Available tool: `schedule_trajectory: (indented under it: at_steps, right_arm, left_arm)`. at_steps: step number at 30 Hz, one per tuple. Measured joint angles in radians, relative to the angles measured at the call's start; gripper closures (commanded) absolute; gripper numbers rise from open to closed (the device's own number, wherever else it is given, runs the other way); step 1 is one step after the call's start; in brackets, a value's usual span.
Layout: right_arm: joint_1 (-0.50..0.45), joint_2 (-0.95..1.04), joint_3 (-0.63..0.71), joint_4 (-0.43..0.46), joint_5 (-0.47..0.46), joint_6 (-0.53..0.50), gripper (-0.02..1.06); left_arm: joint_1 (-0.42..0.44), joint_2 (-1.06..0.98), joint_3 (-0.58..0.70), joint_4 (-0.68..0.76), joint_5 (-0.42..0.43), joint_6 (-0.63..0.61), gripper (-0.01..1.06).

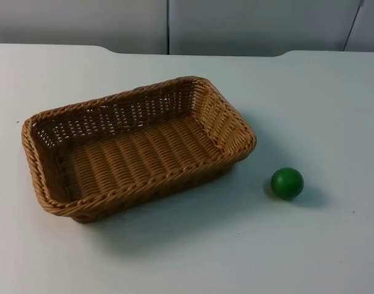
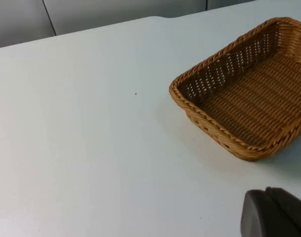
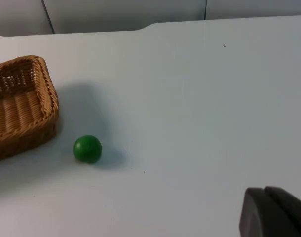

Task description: Pick up the basket with the left hand and place the ball into the basket with the right hand.

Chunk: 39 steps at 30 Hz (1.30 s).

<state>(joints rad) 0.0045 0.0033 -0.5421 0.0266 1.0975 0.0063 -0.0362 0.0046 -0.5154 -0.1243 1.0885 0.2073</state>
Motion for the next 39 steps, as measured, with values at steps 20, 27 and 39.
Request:
schedule_trajectory:
  at_steps: [20, 27, 39]
  right_arm:
    - [0.0, 0.0, 0.0, 0.0, 0.0, 0.0, 1.04]
    - [0.0, 0.0, 0.0, 0.0, 0.0, 0.0, 1.04]
    - [0.0, 0.0, 0.0, 0.0, 0.0, 0.0, 1.04]
  left_arm:
    - [0.0, 0.601, -0.009, -0.484, -0.095, -0.044, 1.05]
    - [0.0, 0.869, -0.009, -0.484, -0.191, 0.041, 1.05]
    - [0.0, 1.168, -0.009, -0.486, -0.426, 0.148, 1.05]
